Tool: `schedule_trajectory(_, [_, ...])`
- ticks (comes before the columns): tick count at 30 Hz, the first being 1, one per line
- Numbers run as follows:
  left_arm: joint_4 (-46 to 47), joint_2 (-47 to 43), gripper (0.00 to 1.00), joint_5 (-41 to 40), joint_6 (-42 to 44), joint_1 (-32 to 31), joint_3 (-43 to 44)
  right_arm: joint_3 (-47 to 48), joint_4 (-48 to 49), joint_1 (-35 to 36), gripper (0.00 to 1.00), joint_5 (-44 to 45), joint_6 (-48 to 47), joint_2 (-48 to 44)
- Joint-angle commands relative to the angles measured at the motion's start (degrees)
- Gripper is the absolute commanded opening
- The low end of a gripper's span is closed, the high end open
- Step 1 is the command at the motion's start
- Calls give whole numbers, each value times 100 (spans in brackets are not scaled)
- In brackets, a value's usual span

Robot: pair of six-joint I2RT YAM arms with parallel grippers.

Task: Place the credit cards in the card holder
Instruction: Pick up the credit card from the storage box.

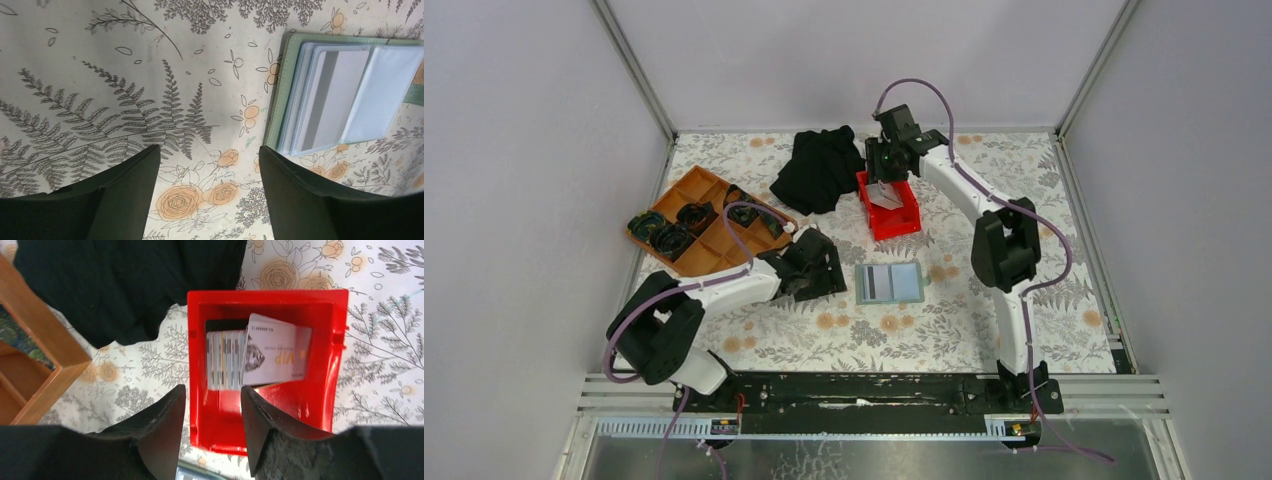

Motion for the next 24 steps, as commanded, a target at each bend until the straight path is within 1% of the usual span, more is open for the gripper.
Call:
schedule_trajectory(1, [-231,-216,81,-161,127,95,-58,723,-351,-76,52,-86,-139,398])
schedule_trajectory(5, [-239,-293,83,-138,128,129,-113,854,-375,-186,52,-96,-141,626])
schedule_trajectory(10, [-196,-262,83,-111,90,137,-162,638,-275,-301,52,-196,-141,677])
schedule_trajectory(24, [-57,-53,82,1,-6,140,-173,632,-276,-354,51,-777,-59,1033])
